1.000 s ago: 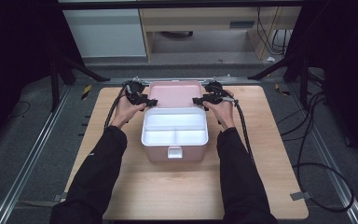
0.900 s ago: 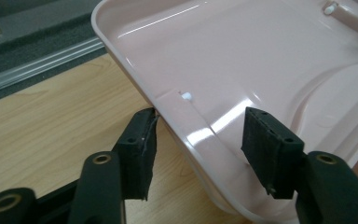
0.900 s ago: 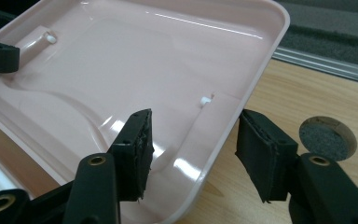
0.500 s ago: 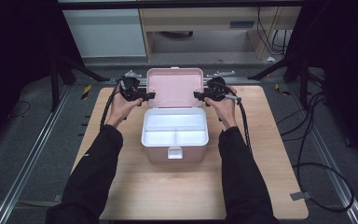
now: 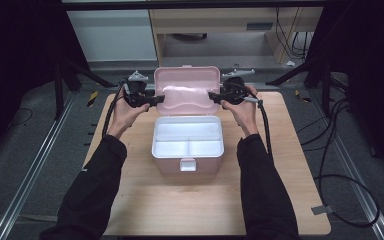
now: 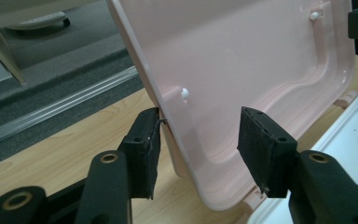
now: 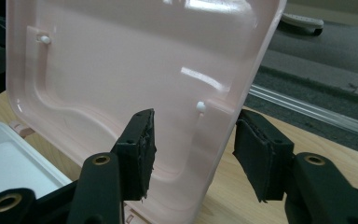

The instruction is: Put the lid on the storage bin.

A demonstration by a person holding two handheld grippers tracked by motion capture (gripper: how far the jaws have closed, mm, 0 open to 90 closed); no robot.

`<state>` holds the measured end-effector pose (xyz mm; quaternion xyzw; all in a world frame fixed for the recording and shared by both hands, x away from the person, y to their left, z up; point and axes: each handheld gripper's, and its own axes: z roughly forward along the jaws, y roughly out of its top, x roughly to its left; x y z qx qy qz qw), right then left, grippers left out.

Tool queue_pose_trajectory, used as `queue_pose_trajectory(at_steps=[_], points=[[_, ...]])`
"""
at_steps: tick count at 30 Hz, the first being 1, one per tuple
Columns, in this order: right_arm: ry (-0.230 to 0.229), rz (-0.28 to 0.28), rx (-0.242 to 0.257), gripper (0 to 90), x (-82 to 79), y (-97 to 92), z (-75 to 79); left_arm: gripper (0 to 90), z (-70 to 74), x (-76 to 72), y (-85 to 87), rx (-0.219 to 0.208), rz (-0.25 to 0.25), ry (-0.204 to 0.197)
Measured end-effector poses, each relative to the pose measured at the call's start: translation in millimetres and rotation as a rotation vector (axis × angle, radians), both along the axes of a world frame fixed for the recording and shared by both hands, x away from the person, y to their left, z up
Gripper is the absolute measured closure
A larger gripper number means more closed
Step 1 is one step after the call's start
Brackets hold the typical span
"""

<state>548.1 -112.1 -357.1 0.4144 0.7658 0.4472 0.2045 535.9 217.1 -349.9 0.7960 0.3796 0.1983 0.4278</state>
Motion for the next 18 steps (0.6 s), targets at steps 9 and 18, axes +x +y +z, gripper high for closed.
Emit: queue_pose_trajectory(at_steps=[9,18], points=[[-0.051,0.010,0.001,49.7,-18.4,-5.8,24.7,52.4,24.7,-17.4,-3.9,0.033,-0.016,-0.054],[-0.096,0.027,-0.026,50.4,-41.6,-10.0,44.6,54.8,34.7,-34.3,-5.0,0.064,-0.037,-0.078]])
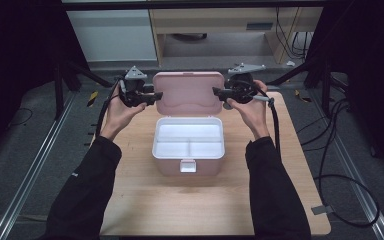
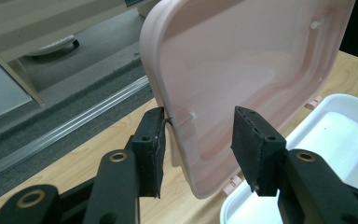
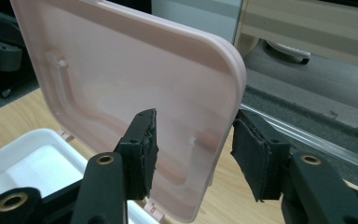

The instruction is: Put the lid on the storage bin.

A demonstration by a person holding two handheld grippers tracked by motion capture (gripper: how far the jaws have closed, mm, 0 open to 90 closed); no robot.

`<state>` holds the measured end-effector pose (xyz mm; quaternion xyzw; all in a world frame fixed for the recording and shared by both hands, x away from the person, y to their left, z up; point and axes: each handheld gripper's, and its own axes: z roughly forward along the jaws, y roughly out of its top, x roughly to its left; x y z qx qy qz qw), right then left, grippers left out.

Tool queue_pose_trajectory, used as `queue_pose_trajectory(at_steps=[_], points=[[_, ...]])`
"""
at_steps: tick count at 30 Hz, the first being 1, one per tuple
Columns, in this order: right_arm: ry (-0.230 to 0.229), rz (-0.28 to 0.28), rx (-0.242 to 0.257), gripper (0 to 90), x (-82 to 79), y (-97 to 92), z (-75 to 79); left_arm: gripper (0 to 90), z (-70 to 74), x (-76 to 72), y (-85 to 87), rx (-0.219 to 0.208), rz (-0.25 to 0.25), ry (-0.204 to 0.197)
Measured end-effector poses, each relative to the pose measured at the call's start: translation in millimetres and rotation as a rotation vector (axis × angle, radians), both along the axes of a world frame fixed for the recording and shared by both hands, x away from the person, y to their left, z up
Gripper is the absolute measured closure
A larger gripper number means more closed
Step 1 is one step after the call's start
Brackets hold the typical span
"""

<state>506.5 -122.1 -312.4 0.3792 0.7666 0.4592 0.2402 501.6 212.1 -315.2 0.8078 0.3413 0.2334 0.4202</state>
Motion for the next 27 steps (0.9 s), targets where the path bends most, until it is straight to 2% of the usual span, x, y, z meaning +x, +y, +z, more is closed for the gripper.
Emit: queue_pose_trajectory(at_steps=[3,5,9,10,14,17,21,22,24,26,27], points=[[-0.007,0.009,-0.014,50.4,-9.3,-0.3,2.0,55.0,1.1,-8.3,0.8,0.005,-0.009,-0.007],[-0.013,0.020,-0.047,50.2,-18.7,0.6,4.9,55.3,2.4,-16.0,1.1,0.021,-0.017,-0.012],[-0.016,0.028,-0.076,50.1,-28.7,1.7,9.1,56.9,2.9,-24.5,1.3,0.041,-0.027,-0.019],[-0.021,0.035,-0.094,50.2,-35.8,1.8,10.6,57.6,2.6,-30.4,2.0,0.048,-0.030,-0.024],[-0.028,0.048,-0.097,53.1,-46.1,-1.0,8.6,60.4,0.4,-39.1,3.0,0.057,-0.037,-0.030],[-0.024,0.063,-0.103,57.9,-58.2,-4.2,3.2,68.5,-3.0,-48.0,5.1,0.096,-0.042,-0.035],[-0.019,0.071,-0.134,63.3,-64.2,-5.0,-2.7,76.3,-5.1,-52.9,8.4,0.094,-0.052,-0.030],[-0.020,0.071,-0.161,70.2,-66.2,-6.0,-7.9,77.9,-7.0,-55.8,9.3,0.091,-0.059,-0.017],[-0.013,0.076,-0.177,76.0,-67.0,-7.9,-13.1,79.7,-8.8,-58.6,9.5,0.106,-0.066,-0.016],[-0.009,0.077,-0.176,78.1,-67.7,-8.9,-15.4,80.0,-9.8,-60.4,9.6,0.112,-0.070,-0.017],[-0.009,0.084,-0.181,82.5,-69.6,-11.1,-19.1,80.3,-12.2,-63.9,10.3,0.117,-0.082,-0.014]])
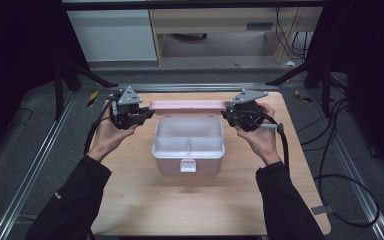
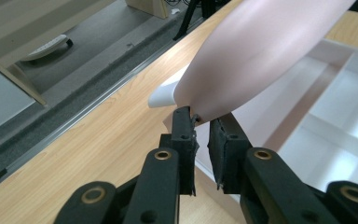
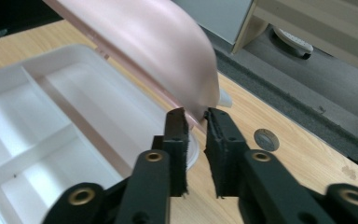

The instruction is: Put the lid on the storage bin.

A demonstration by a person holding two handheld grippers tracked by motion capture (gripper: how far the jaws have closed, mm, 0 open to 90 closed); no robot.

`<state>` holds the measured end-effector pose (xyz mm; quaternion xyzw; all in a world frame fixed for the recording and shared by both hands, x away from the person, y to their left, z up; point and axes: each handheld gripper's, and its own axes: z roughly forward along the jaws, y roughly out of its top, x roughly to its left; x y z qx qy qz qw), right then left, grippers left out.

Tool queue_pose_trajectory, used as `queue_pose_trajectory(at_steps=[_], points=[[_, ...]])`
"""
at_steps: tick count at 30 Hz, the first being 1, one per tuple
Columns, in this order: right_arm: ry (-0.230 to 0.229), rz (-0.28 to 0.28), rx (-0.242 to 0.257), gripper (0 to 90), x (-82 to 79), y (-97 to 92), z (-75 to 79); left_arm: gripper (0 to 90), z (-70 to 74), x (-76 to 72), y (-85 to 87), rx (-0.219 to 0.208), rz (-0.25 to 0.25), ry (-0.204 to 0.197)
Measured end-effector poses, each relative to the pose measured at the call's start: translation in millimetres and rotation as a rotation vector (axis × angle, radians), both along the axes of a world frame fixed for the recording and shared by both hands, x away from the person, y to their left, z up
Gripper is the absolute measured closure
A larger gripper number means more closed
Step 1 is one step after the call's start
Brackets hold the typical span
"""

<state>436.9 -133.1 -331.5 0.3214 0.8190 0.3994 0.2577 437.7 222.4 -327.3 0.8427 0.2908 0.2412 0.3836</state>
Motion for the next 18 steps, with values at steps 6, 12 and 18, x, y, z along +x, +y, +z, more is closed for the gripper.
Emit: queue_pose_trajectory(at_steps=[6,12,18], points=[[0.008,0.019,0.004,82.6,-6.6,-3.3,-5.9,79.8,-6.0,-7.7,1.0,0.012,-0.017,0.004],[0.024,0.040,0.003,78.3,-19.5,-4.6,-17.3,78.0,-19.9,-21.0,2.5,0.018,-0.038,0.011],[0.033,0.047,0.017,73.4,-34.9,-8.1,-29.4,75.7,-33.4,-31.6,4.1,0.002,-0.044,0.029]])
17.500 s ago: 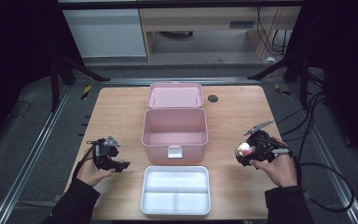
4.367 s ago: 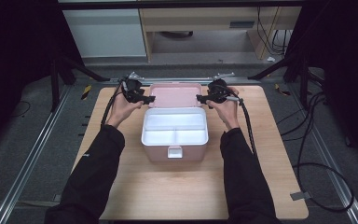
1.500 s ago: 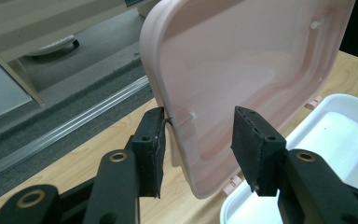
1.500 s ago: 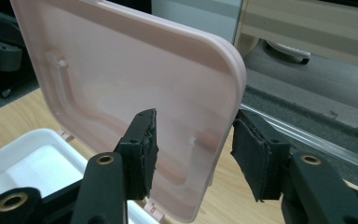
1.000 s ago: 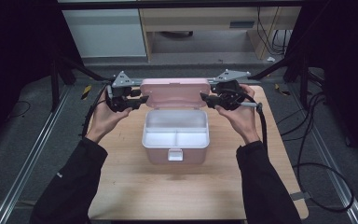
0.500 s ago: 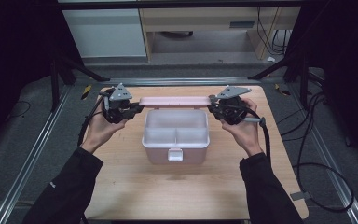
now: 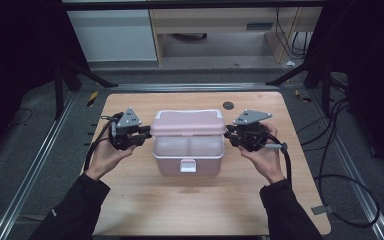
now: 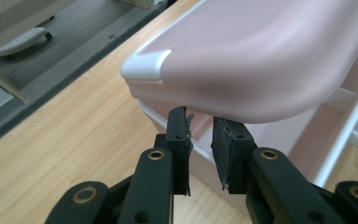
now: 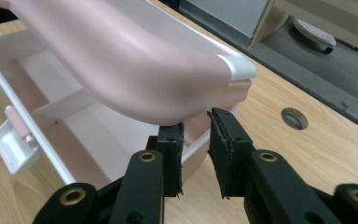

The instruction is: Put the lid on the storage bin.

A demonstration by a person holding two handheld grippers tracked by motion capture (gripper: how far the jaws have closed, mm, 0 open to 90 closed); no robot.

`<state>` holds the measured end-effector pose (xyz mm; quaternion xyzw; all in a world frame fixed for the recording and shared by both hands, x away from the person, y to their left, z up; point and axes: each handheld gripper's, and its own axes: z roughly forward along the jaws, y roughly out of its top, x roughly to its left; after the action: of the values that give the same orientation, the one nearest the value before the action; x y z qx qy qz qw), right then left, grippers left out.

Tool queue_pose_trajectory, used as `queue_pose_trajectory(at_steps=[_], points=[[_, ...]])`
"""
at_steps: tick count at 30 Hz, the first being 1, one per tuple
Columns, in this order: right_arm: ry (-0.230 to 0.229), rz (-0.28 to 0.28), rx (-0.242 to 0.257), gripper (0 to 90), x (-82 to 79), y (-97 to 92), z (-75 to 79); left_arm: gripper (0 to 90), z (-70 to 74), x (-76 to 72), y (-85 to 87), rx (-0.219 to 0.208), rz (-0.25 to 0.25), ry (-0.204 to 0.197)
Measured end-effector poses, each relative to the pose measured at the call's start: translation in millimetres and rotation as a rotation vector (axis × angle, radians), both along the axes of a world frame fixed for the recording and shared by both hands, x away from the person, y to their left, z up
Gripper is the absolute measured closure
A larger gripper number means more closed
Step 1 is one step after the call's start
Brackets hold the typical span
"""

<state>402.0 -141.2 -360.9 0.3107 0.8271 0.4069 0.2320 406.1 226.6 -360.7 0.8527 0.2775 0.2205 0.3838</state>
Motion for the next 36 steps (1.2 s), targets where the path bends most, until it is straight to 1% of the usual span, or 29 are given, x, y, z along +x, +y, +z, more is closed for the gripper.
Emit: queue_pose_trajectory(at_steps=[3,5,8,13,14,15,17,19,20,22,24,27,29,32,36], points=[[0.005,0.000,0.008,72.3,-3.9,-2.0,-4.5,75.4,-9.7,-5.1,0.1,-0.007,-0.006,0.013],[0.013,-0.004,0.004,70.7,-6.9,-3.4,-10.5,74.9,-15.9,-8.2,-1.3,0.010,-0.001,0.007],[0.019,-0.009,-0.009,68.9,-8.9,-5.6,-18.5,74.6,-23.2,-10.9,-2.1,0.011,-0.001,0.014],[0.024,-0.033,0.006,66.9,-11.7,-10.9,-27.8,73.7,-31.5,-14.2,2.5,-0.015,0.016,0.032],[0.032,-0.037,0.007,66.5,-12.1,-11.2,-29.1,73.6,-33.2,-15.1,4.0,-0.017,0.021,0.037],[0.030,-0.039,0.007,65.9,-12.3,-11.6,-31.2,73.0,-35.4,-16.1,5.5,-0.020,0.030,0.045],[0.039,-0.043,0.011,64.4,-12.4,-13.0,-35.9,71.8,-40.8,-18.2,8.9,-0.010,0.052,0.053],[0.049,-0.055,0.002,62.7,-11.8,-14.6,-39.2,70.3,-45.5,-19.9,14.8,-0.052,0.064,0.073],[0.047,-0.063,0.000,62.0,-11.7,-15.9,-40.2,70.0,-46.9,-20.3,17.6,-0.059,0.073,0.080],[0.046,-0.076,-0.001,59.5,-11.4,-18.8,-41.3,68.1,-48.3,-20.6,22.3,-0.041,0.094,0.081],[0.043,-0.097,-0.006,55.6,-11.9,-22.4,-42.5,66.4,-50.6,-21.3,27.8,-0.059,0.114,0.091],[0.052,-0.129,0.011,48.0,-14.1,-30.3,-45.8,62.2,-55.5,-21.8,34.2,-0.056,0.138,0.104],[0.063,-0.153,0.013,42.9,-15.2,-36.9,-49.4,58.6,-60.2,-22.0,39.5,-0.060,0.159,0.114],[0.081,-0.181,0.016,38.3,-16.4,-45.8,-55.6,54.3,-67.3,-20.9,48.3,-0.056,0.188,0.128],[0.102,-0.207,0.008,33.9,-18.8,-54.4,-62.8,48.6,-79.9,-16.5,57.6,-0.046,0.225,0.148]])
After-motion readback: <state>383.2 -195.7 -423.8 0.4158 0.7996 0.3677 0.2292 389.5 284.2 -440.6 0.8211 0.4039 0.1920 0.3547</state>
